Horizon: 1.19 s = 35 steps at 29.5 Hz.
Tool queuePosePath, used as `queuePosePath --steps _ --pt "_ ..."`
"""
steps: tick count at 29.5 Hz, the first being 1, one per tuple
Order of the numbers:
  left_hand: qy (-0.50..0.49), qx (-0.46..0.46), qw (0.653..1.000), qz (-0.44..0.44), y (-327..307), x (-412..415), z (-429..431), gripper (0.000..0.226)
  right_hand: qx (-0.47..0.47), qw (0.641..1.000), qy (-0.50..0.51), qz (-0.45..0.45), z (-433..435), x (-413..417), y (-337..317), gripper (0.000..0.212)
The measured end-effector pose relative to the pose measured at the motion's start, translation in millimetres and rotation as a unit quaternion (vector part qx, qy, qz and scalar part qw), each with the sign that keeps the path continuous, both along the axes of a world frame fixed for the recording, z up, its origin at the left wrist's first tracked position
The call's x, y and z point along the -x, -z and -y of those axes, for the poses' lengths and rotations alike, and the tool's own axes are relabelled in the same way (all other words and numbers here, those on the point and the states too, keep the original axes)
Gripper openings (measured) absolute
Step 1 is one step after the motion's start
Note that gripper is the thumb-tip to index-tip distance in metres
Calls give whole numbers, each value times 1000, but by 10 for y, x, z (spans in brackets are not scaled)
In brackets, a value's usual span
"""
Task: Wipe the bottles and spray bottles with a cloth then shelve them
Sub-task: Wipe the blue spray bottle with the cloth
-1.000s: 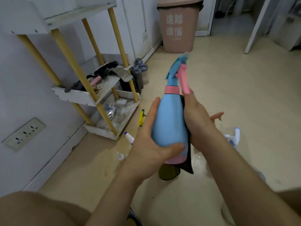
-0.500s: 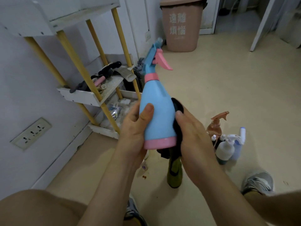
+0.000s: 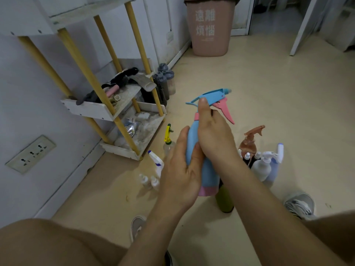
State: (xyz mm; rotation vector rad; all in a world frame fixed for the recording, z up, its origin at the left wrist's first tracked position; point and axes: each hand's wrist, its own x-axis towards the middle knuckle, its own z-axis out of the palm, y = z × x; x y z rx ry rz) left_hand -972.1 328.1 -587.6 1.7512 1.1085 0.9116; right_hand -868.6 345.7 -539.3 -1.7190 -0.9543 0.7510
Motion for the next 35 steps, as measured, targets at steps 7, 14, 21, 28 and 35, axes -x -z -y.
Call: queuePosePath --steps 7,14,21,28,35 --pt "-2 111 981 157 -89 -19 -167 43 -46 989 -79 -113 155 -119 250 36" --pt "3 94 983 157 -141 9 -354 29 -81 937 -94 -328 366 -66 469 52" --pt "80 51 992 87 -214 32 -377 36 -173 972 -21 -160 359 94 526 55" --pt "-40 141 979 144 -126 117 -439 45 -179 963 -31 -201 535 41 190 14" --pt "75 38 996 17 -65 6 -163 19 -246 965 -58 64 166 121 -210 55"
